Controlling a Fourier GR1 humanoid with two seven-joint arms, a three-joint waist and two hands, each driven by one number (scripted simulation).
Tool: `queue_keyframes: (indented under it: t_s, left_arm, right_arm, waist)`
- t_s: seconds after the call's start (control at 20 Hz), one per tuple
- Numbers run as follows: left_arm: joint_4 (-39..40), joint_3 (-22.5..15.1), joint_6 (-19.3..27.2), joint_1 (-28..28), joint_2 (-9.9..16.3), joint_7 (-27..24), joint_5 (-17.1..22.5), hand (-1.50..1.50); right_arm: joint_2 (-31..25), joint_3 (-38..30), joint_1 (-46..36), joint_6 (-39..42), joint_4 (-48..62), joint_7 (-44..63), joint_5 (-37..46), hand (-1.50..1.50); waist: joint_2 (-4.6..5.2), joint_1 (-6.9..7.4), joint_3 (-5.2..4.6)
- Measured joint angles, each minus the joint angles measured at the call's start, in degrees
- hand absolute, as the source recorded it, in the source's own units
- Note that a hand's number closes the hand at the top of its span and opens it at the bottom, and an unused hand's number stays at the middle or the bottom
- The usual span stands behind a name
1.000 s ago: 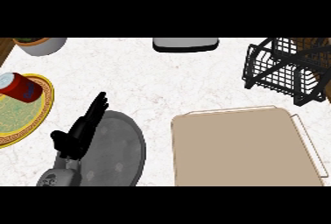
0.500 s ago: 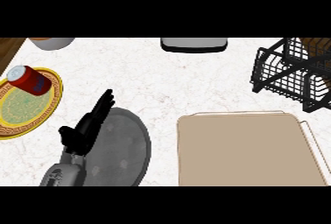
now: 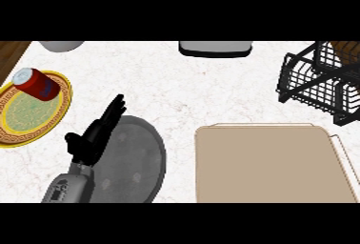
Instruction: Pick the pear from the tray and place it in the tiered basket
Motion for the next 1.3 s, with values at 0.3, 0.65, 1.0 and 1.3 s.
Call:
queue_keyframes:
  t_s: [0.3, 0.65, 1.0, 1.3]
  left_arm:
    - [-1.2, -0.9, 0.6, 0.5, -0.9, 0.4, -0.9, 0.00]
    - [0.6, -0.4, -0.3, 0.7, -0.7, -1.7, -1.0, 0.00]
    - [0.1, 0.1, -0.8, 0.4, -0.5, -0.7, -0.7, 0.00]
    - [-1.1, -0.4, -0.1, 0.8, -1.3, 0.3, -1.1, 0.00]
  right_arm:
    - [3.2, 6.2, -9.3, -2.0, 7.5, 0.8, 3.6, 1.50]
    - [9.5, 10.3, -16.0, -7.2, 15.8, -0.1, 7.3, 1.50]
    - [13.8, 10.6, -20.7, -10.5, 23.2, -1.9, 8.1, 1.50]
    - [15.6, 7.8, -23.8, -9.3, 28.1, 1.2, 5.3, 1.50]
  waist:
    - [0.12, 0.27, 0.02]
    - [0.29, 0.41, 0.05]
    - [0.28, 0.26, 0.07]
    - [0.22, 0.09, 0.06]
